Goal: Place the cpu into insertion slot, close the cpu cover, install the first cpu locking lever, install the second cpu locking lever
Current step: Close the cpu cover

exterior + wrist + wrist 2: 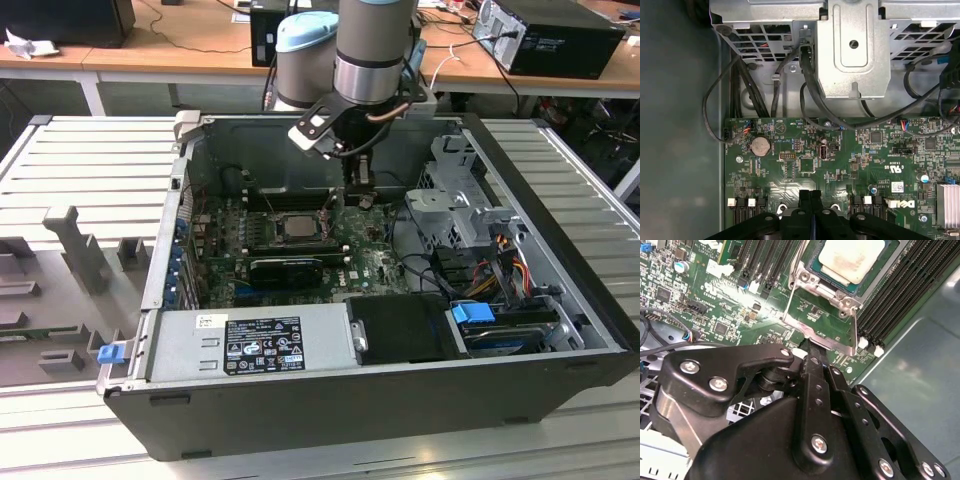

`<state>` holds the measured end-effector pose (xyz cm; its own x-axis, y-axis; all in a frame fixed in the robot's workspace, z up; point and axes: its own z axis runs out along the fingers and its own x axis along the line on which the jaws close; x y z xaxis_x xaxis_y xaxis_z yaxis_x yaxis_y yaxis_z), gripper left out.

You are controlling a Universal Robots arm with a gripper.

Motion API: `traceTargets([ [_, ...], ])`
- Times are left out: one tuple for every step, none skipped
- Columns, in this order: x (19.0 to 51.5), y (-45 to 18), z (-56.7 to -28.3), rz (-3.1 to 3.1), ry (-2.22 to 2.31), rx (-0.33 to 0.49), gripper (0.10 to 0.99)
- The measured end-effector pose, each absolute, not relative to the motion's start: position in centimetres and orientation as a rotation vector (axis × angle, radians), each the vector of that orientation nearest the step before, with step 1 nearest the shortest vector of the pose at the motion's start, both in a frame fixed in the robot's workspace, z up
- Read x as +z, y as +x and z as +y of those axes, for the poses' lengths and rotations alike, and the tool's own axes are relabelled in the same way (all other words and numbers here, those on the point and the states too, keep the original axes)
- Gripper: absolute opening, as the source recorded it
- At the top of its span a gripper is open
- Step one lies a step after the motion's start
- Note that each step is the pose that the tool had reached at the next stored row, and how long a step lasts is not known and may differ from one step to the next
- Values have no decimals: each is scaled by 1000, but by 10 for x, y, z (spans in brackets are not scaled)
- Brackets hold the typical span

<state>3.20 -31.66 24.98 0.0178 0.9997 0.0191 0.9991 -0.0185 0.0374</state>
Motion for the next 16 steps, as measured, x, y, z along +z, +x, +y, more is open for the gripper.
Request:
traceTargets([
  [250,32,-317,2191,2232,62,106],
  [250,31,-317,2191,2232,62,106],
  [250,31,-317,2192,2232,62,106],
  [250,30,-317,2191,2232,62,106],
  [250,30,-317,2191,2232,62,106],
  [250,30,-317,2191,2232,62,106],
  [250,29,-317,2191,2232,62,106],
  [250,29,-317,2191,2232,62,106],
  [250,29,-317,2191,2232,62,106],
  [250,28,-317,2191,2232,62,106],
  [250,28,-317,2191,2232,62,106],
  [250,27,-317,2191,2232,62,106],
  [250,27,-317,2191,2232,62,106],
  [250,27,-317,2191,2232,62,106],
  [250,26,-317,2191,2232,62,106],
  [250,26,-317,2191,2232,62,106],
])
